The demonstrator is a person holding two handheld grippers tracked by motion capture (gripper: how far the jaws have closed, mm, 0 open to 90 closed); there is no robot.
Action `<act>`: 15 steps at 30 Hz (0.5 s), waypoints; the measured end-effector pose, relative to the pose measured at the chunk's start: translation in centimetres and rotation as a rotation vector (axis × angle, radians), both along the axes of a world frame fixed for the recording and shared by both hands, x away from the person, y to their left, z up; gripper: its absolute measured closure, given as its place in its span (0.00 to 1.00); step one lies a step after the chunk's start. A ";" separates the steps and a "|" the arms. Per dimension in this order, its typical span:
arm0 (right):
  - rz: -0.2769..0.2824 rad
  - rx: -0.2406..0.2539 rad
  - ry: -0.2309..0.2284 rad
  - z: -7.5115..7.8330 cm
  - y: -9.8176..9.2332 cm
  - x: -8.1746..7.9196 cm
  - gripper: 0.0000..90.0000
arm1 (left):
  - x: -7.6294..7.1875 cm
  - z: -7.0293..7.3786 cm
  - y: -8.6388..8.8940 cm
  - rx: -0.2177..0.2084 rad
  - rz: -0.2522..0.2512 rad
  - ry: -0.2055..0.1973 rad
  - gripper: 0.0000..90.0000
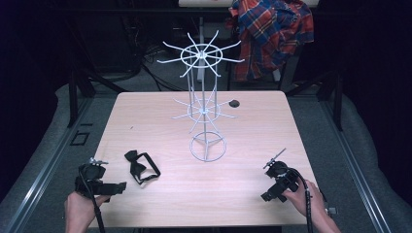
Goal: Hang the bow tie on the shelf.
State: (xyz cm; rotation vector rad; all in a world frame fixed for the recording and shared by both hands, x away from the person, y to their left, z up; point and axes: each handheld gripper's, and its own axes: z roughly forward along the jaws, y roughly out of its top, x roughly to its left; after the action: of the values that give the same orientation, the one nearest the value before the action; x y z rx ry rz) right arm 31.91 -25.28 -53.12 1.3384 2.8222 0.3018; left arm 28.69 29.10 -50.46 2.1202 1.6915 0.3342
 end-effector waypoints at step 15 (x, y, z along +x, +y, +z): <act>-0.016 0.003 -0.009 0.0 -0.3 -0.3 0.08 | 1.6 -0.4 -0.3 -0.037 -0.005 -0.008 0.00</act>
State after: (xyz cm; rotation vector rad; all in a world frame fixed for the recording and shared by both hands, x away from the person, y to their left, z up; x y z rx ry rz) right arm 31.64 -25.53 -53.11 1.3563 2.8033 0.3111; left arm 30.29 28.84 -50.89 2.0937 1.6748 0.3074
